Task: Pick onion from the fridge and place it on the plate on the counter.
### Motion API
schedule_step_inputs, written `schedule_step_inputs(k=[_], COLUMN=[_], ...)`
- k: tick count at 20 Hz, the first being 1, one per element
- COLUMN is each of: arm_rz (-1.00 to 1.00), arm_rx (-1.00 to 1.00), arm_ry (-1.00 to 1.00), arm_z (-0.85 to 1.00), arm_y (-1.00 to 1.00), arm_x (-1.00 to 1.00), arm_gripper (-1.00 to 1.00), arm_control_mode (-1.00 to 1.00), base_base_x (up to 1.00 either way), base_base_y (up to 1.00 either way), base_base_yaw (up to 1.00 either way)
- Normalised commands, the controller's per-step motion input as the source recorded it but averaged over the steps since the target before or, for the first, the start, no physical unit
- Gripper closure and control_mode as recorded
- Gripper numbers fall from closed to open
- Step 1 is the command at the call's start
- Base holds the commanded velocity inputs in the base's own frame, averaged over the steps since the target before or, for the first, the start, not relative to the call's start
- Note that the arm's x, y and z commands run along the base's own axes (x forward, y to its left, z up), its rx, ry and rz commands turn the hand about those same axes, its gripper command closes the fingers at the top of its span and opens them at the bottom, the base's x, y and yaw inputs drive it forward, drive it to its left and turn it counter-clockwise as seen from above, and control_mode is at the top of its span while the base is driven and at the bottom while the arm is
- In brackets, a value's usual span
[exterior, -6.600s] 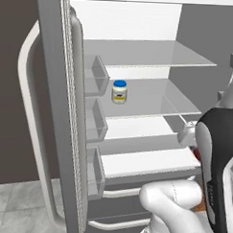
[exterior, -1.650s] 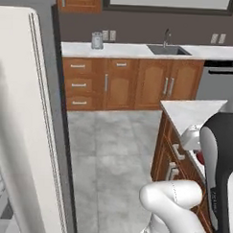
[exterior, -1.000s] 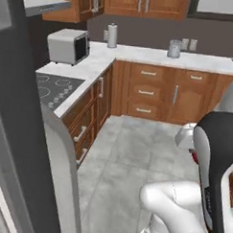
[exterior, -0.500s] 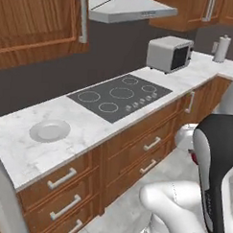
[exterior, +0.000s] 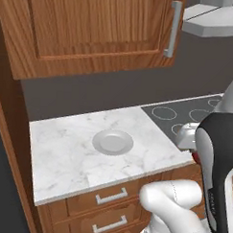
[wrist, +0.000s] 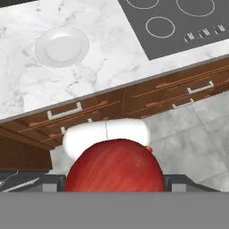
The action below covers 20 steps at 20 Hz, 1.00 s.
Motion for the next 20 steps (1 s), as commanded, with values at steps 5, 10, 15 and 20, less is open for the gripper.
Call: schedule_step_inputs(k=[5,10,15,20], arm_rz=[0.00,0.00,0.00,0.00], arm_rx=[0.00,0.00,0.00,0.00], arm_ry=[0.00,0.00,0.00,0.00], arm_z=[0.00,0.00,0.00,0.00], arm_y=[0.00,0.00,0.00,0.00], arm_x=[0.00,0.00,0.00,0.00], arm_gripper=[1.00,1.00,1.00,1.00], arm_control_mode=[1.00,1.00,1.00,1.00], base_base_x=[0.47,0.48,0.55,0.67], base_base_y=[0.00,-0.06,0.00,0.00], base_base_yaw=[0.35,0.08,0.14,0.20])
